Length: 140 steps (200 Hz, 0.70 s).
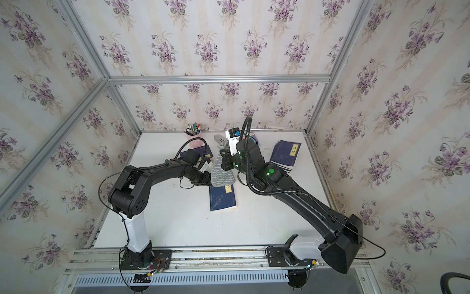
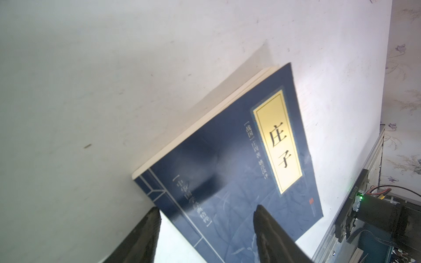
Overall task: Wipe the cover of the book
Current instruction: Wipe the dirt from the cover of the book.
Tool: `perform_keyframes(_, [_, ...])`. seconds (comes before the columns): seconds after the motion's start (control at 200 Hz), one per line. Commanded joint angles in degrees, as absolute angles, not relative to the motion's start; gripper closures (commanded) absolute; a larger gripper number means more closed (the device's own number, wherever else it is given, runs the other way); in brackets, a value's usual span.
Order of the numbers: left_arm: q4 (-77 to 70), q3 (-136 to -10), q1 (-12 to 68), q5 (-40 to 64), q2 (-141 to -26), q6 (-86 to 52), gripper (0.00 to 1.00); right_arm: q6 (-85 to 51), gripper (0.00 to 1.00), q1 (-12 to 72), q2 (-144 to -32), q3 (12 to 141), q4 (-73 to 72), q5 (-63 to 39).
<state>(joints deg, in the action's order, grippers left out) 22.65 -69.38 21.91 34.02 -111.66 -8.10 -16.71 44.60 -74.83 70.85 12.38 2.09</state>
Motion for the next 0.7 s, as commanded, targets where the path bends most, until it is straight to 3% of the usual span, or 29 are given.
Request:
perform_keyframes(0.0, [23.55, -69.09, 21.92, 32.13, -111.84, -8.17, 0.33, -17.17, 1.00, 44.56, -75.06, 66.41, 8.52, 0.28])
perform_keyframes(0.125, [23.61, -68.99, 21.76, 31.69, -111.71, -8.19, 0.33, -20.84, 1.00, 44.56, -76.50, 59.35, -1.29, -4.01])
perform_keyframes(0.245, [23.86, -68.69, 21.31, 30.43, -111.45, -8.23, 0.33, -23.72, 1.00, 44.56, -78.87, 57.94, -1.25, -4.90])
perform_keyframes(0.694, [25.45, -69.81, 21.14, 25.91, -109.11, -7.90, 0.33, -26.55, 1.00, 44.56, -86.28, 45.78, -3.25, 2.73])
